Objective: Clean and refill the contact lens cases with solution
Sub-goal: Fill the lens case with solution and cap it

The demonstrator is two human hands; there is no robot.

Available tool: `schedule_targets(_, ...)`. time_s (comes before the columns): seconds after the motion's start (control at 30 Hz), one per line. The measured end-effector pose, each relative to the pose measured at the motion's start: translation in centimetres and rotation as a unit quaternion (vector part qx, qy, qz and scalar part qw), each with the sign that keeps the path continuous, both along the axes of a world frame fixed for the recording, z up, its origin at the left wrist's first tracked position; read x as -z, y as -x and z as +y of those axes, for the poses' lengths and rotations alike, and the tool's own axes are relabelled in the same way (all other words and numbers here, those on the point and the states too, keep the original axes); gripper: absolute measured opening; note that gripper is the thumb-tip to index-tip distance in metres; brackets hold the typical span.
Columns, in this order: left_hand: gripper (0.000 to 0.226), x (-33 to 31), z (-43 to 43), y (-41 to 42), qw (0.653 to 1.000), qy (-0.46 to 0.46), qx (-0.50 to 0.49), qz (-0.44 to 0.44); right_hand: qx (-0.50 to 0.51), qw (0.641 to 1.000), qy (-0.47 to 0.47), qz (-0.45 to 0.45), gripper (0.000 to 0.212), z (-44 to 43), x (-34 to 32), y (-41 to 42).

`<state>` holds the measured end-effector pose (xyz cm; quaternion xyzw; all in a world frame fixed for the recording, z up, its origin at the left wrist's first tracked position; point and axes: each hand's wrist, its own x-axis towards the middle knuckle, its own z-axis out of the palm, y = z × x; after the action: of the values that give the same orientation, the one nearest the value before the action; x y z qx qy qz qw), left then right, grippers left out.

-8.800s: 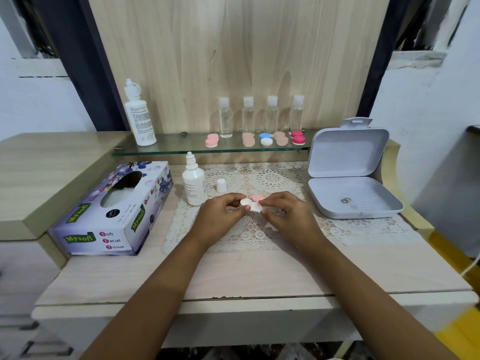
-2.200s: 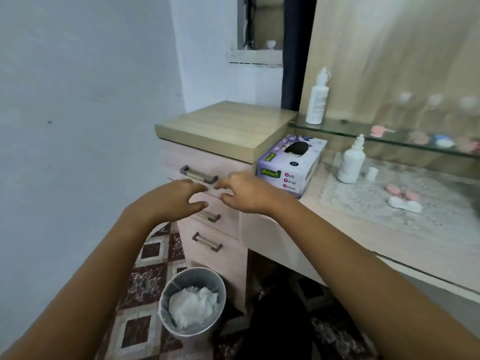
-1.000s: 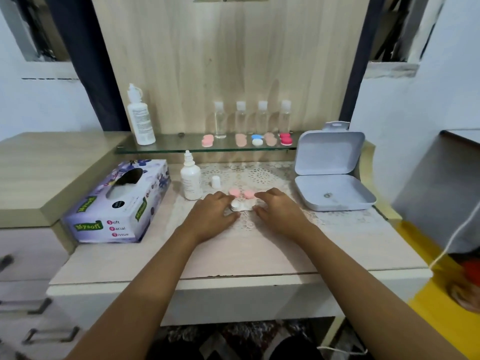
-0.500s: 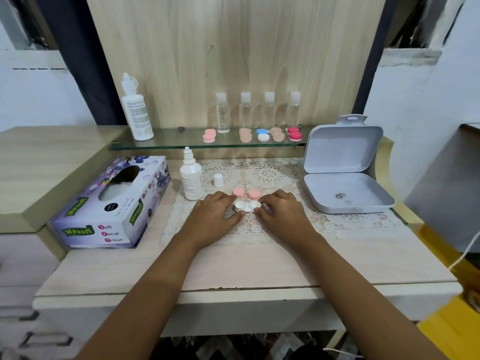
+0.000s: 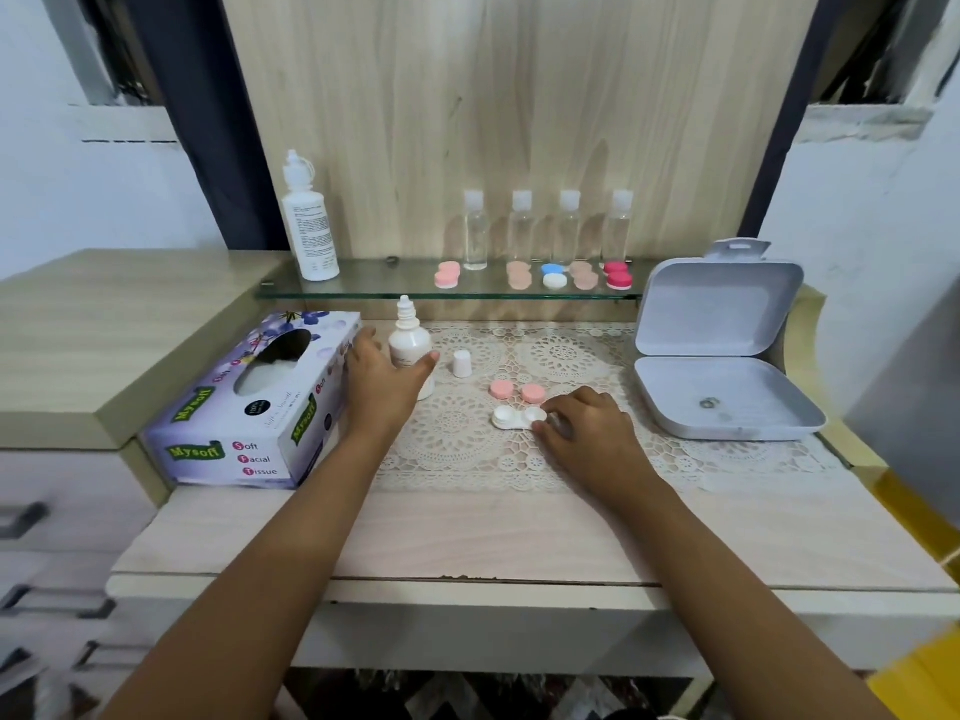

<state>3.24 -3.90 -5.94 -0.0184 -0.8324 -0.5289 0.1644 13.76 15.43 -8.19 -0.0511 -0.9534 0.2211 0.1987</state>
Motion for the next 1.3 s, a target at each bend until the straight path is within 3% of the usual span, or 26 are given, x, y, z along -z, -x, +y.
schedule_targets(0.13,0.063,0.7,0.3,0.3,0.998,-0.026,0.060,-0.009,0.000,1.000,-0.001,-0.007,0.033,0.0,0.0,0.1)
schedule_targets(0.37,0.049,1.1,0.2,0.4,0.998,-0.019,0.060,0.023,-0.009,1.000,0.007,-0.011,0.032,-0.1,-0.3,-0.1)
schedule_targets(0.57,0.051,1.3,-0.4,-0.3,0.984,0.089,0.103,0.111,-0.009,1.000,0.018,-0.013,0.031,0.2,-0.3,0.1)
schedule_targets(0.93,0.057,0.5,-0.7,-1.2,0.893,0.355,0.147,0.233,-0.013,1.000,0.012,-0.016,0.029,0.3,-0.2,0.2)
schedule_targets(1.13,0.051,0.4,-1.5,-1.0,0.837,0.455,0.154,0.264,-0.013,1.000,0.003,-0.015,0.028,0.3,-0.2,0.2)
schedule_targets(1.3,0.054,0.2,-1.3,-1.0,0.810,0.489,0.159,0.282,-0.012,1.000,-0.010,-0.016,0.029,0.3,-0.1,0.2)
